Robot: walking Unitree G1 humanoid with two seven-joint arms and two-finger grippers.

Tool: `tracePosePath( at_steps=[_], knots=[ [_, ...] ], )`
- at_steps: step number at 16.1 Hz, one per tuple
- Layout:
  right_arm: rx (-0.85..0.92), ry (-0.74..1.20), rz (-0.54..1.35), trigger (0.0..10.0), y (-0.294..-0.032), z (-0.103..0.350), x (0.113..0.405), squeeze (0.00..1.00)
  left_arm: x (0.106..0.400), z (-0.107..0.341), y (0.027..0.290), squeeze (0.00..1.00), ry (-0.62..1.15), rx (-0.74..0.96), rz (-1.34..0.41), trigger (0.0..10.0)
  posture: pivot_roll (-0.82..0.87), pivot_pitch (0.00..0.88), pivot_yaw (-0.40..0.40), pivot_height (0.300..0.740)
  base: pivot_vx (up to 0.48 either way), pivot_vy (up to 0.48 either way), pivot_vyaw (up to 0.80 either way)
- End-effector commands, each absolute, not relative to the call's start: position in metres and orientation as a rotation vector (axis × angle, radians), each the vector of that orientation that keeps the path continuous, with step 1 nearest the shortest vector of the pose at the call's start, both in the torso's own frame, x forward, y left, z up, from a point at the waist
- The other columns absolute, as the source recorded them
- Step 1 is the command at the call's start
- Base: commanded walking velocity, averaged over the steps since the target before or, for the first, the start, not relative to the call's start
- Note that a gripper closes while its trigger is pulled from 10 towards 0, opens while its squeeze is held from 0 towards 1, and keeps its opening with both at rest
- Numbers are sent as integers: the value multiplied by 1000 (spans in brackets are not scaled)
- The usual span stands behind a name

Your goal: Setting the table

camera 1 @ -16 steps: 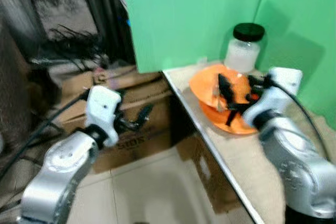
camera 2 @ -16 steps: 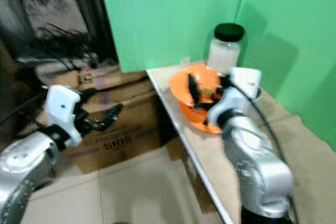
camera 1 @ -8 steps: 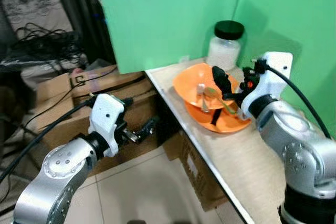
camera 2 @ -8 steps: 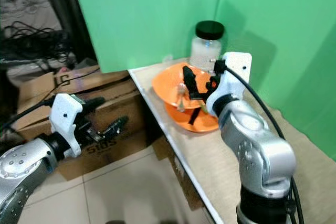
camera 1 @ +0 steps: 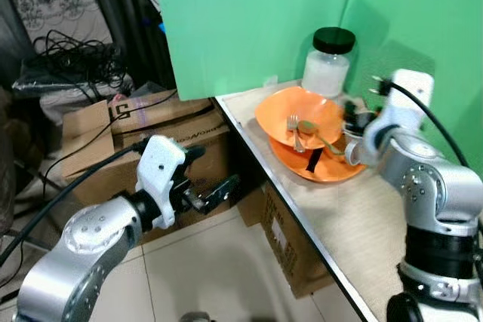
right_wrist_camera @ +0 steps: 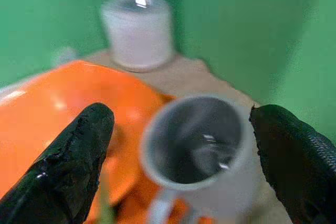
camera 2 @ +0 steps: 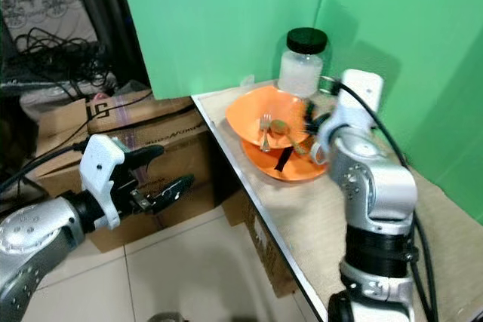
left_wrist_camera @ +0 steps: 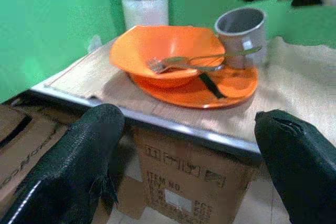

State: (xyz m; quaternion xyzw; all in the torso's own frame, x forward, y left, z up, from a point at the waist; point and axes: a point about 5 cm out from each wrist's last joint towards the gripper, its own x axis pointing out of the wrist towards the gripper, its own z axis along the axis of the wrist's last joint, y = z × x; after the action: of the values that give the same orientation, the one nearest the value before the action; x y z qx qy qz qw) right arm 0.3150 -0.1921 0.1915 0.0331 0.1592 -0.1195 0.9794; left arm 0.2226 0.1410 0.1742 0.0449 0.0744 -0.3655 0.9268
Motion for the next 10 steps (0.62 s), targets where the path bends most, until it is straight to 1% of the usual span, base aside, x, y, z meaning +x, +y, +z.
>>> tracePosePath(
  at_steps=[1,3,5,6,8,10],
  knots=[
    [43,307,-282,10000,-197,195,320,0,223,176,140,0,154,77,-780,10000,160,0,33,740,0,0,0],
    [33,330,-309,10000,-200,192,324,0,218,177,136,0,173,78,-849,10000,158,0,33,740,0,0,0],
    [52,359,-304,10000,-197,183,329,0,219,175,136,0,181,78,-854,10000,154,0,35,740,0,0,0],
    [79,373,-310,6392,-196,178,329,0,220,176,136,0,178,77,-856,10000,157,0,35,740,0,0,0],
    [115,405,-318,2902,-196,170,330,0,220,176,136,0,180,75,-858,10000,157,0,33,740,0,0,0],
    [134,426,-317,588,-196,165,330,0,219,176,136,0,182,74,-859,10000,159,0,30,740,0,0,0]
  ],
)
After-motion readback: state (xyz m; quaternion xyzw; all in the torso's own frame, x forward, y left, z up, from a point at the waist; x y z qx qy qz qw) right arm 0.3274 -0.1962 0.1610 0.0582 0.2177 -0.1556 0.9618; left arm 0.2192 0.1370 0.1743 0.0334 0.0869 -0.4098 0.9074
